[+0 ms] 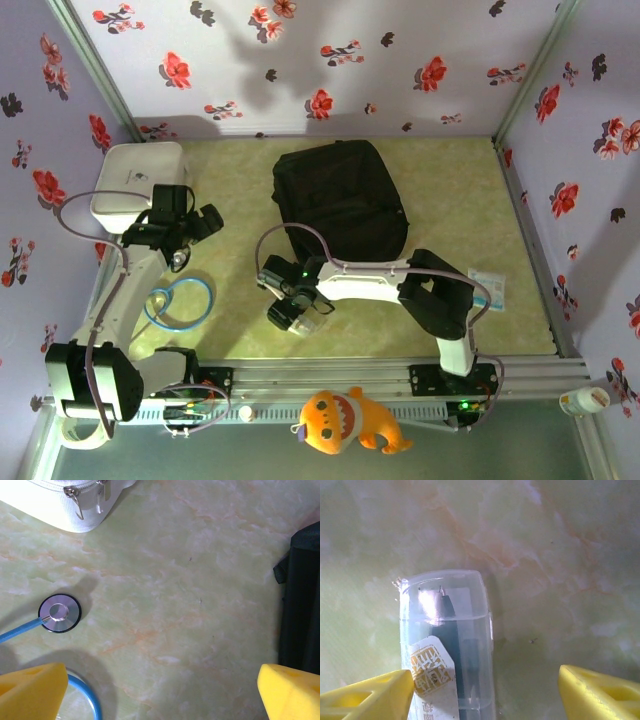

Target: Pack the student bag

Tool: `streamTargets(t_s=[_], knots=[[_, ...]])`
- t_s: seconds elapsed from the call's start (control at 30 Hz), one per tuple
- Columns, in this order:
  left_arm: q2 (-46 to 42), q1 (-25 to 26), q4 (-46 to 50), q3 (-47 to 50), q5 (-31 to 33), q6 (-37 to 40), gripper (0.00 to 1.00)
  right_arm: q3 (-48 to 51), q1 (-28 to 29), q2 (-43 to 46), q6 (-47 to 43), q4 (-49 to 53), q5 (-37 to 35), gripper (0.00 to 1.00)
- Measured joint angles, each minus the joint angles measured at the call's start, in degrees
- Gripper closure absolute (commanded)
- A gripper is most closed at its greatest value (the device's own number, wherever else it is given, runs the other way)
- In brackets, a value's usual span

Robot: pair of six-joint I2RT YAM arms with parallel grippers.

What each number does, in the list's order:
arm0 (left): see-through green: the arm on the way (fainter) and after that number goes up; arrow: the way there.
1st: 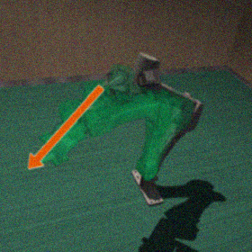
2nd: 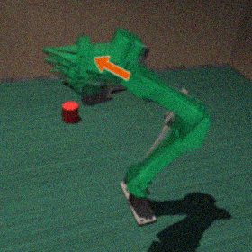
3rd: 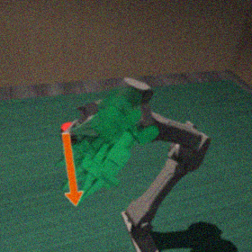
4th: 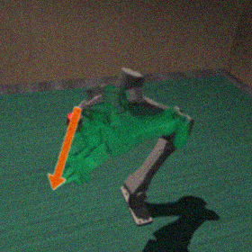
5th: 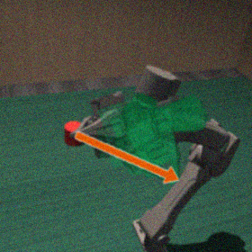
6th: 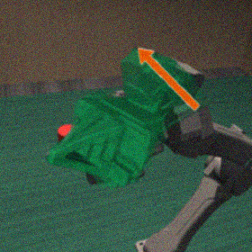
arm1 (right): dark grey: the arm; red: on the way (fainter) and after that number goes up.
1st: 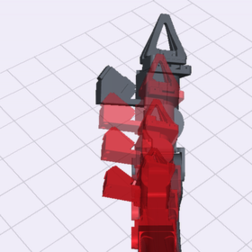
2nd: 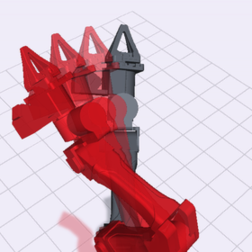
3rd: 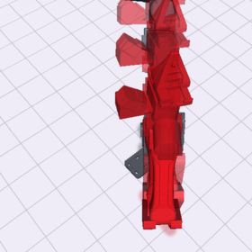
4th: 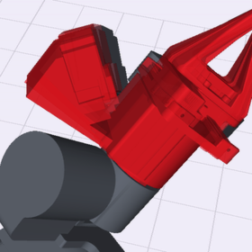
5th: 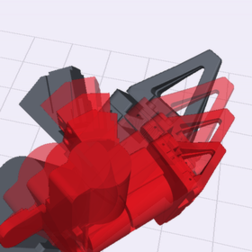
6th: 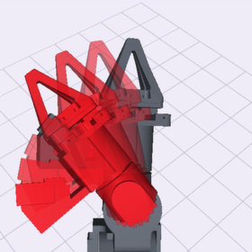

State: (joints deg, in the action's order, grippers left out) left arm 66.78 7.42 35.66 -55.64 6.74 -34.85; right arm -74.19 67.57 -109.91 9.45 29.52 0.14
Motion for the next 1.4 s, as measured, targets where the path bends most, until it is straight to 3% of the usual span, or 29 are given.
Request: streamTargets(t_s=[0.17, 0.57, 0.73, 1.0, 1.4], knots=[[-0.02, 0.0, 0.0, 0.0, -0.37, 0.0, 0.02, -0.07, 0.07, 1.92, -0.5, 2.19, 0.44, 0.18], [0.0, -0.11, 0.0, 0.35, -0.46, -0.02, 0.0, -0.98, 2.19, 0.22, -2.16, 6.99, 1.36, 0.21], [0.0, -0.15, -0.04, 0.42, -0.83, 0.0, 0.0, -1.68, 2.19, -2.03, -2.95, 8.24, 1.33, 0.27], [0.35, -0.37, -0.07, 0.42, -1.05, -0.02, 0.0, -2.12, 2.16, -3.04, -3.39, 8.74, -0.37, 0.49], [1.25, -0.59, -0.11, -0.11, -8.24, -1.07, 0.01, 2.6, -1.51, 2.54, -1.44, 2.49, -0.63, 0.51]])
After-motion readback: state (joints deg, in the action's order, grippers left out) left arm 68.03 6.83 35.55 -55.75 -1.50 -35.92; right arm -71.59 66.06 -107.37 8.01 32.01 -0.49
